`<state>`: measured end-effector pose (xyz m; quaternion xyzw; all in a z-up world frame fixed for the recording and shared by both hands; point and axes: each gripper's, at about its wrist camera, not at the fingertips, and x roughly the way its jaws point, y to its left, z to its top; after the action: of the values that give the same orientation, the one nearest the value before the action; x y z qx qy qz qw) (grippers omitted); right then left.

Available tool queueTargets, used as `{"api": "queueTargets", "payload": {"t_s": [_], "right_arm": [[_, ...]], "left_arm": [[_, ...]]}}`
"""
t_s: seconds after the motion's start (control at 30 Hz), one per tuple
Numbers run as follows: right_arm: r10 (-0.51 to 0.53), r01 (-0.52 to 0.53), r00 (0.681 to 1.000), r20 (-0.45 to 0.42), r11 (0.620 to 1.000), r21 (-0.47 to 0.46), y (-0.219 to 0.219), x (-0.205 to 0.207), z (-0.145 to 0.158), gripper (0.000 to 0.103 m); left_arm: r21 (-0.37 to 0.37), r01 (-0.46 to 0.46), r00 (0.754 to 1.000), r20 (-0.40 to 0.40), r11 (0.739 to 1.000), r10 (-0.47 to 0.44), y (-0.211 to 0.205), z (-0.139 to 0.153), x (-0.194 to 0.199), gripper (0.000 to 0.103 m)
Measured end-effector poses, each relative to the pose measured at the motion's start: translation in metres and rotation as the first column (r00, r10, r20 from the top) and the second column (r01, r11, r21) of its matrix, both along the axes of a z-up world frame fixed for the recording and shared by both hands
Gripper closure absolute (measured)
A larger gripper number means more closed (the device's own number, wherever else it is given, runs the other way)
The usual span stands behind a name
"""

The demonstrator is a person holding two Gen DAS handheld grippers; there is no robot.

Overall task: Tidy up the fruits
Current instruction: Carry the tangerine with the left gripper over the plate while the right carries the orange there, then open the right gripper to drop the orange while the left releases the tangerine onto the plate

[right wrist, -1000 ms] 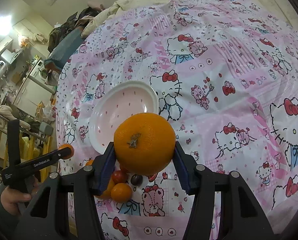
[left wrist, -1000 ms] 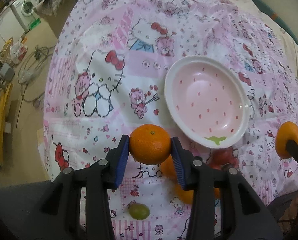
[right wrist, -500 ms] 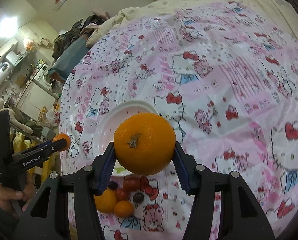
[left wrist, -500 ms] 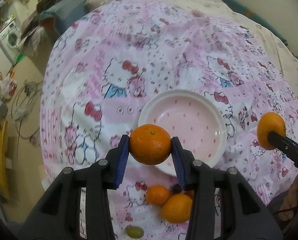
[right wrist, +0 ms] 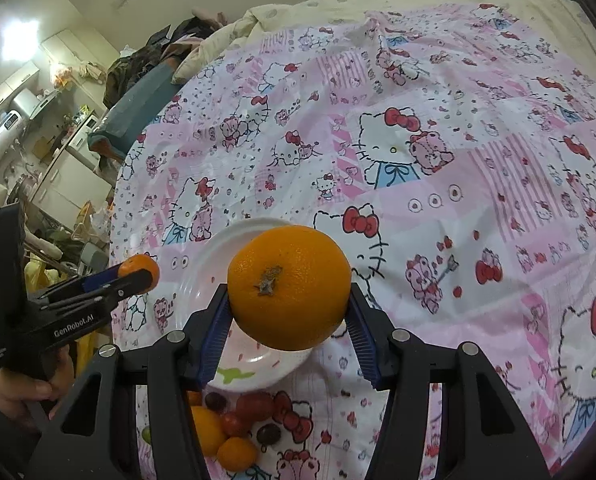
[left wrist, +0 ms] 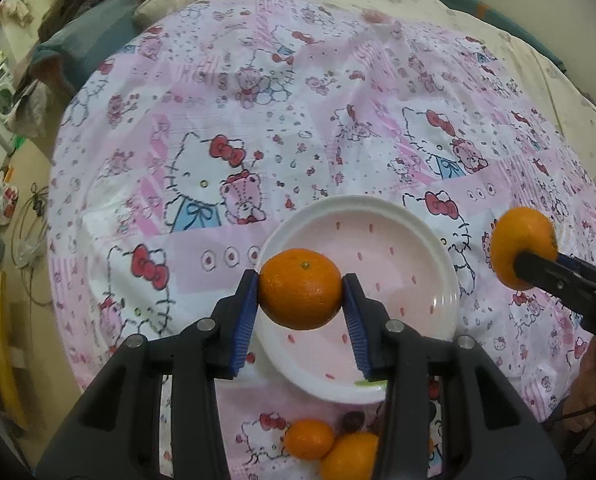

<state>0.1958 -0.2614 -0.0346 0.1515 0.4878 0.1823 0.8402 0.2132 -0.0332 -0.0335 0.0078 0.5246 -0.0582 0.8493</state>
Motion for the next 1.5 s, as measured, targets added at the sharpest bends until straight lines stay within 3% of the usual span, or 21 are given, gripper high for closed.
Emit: {"api": "queueTargets", "payload": {"t_s": [0.37, 0.63, 0.83, 0.97, 1.2, 1.33, 1.5], "right_arm": [[0.109, -0.111, 0.991, -0.074, 0.993, -0.030, 0.029, 0.049, -0.041, 0.045], [0.241, -0.248, 0.965, -0.104, 0.967, -0.057, 0.074, 0.067, -0.064, 0.045], [0.293, -0.306, 0.951, -0.099, 0.935, -0.178, 0.099, 0.072, -0.082, 0.045], [0.282, -0.293, 0.956, -0.081, 0.929, -0.227, 0.097, 0.071, -0.083, 0.043], [0.258, -0.276, 0.956, -0.139, 0.952, -0.131, 0.086, 0.075, -0.086, 0.036], [0.217, -0.226, 0.971, -0.096, 0.970, -0.094, 0.069, 0.065, -0.071, 0.020], [0.144, -0.147, 0.988, -0.062, 0.988, -0.050, 0.039, 0.056, -0.048, 0.019]], "left_arm": [[-0.004, -0.002, 1.000, -0.005, 1.000, 0.002, 0.009, -0.017, 0.023, 0.066], [-0.020, -0.042, 0.999, -0.017, 0.999, 0.042, 0.024, -0.019, 0.027, 0.065], [-0.015, -0.060, 0.998, -0.034, 0.998, 0.060, 0.030, -0.025, 0.027, 0.065], [-0.015, -0.061, 0.997, -0.045, 0.998, 0.061, 0.031, -0.029, 0.026, 0.065], [-0.030, -0.060, 0.998, -0.038, 0.998, 0.059, 0.027, -0.033, 0.027, 0.065], [-0.083, -0.044, 0.998, -0.049, 0.996, 0.040, 0.020, -0.041, 0.030, 0.065], [-0.124, -0.007, 0.999, -0.044, 0.992, 0.001, 0.003, -0.050, 0.036, 0.065]]}}
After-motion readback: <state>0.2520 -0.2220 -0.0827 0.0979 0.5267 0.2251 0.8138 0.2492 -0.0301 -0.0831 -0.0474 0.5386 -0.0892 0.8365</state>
